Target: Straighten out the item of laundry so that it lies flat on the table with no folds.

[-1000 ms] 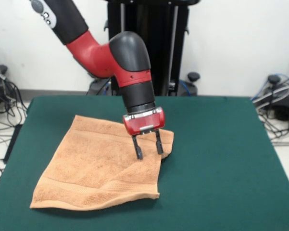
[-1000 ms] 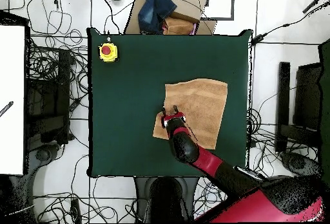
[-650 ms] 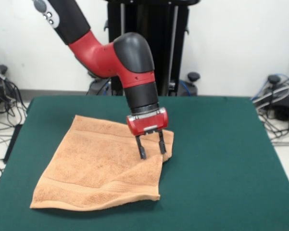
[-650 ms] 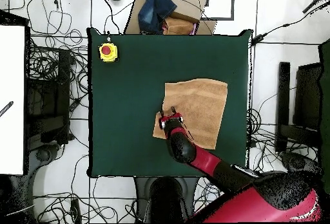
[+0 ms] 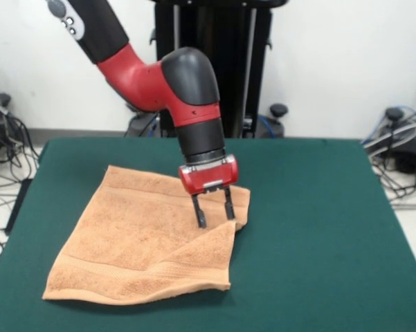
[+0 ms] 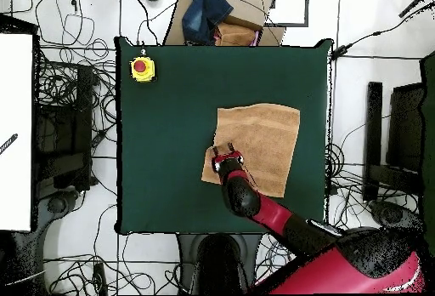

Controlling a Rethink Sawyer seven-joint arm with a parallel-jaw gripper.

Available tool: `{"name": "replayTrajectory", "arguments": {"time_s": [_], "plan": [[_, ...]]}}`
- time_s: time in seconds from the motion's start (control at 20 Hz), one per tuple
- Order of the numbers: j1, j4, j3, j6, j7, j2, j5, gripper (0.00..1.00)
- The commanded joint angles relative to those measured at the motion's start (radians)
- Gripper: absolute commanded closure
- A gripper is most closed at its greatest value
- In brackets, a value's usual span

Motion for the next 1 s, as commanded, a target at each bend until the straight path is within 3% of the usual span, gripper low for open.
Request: {"name": "replayTrajectory", "arguments": {"time_s": [0.05, 0.35, 0.6, 1.0], "plan": [[-0.023, -0.216, 0.022, -0.054, 0.313, 0.123, -0.059, 0.0], [-0.003, -0.275, 0.017, -0.034, 0.286, 0.139, -0.084, 0.0], [-0.014, -0.349, 0.052, -0.044, 0.308, 0.204, -0.137, 0.0], [-0.026, -0.346, 0.081, -0.118, 0.354, 0.22, -0.173, 0.0]]}}
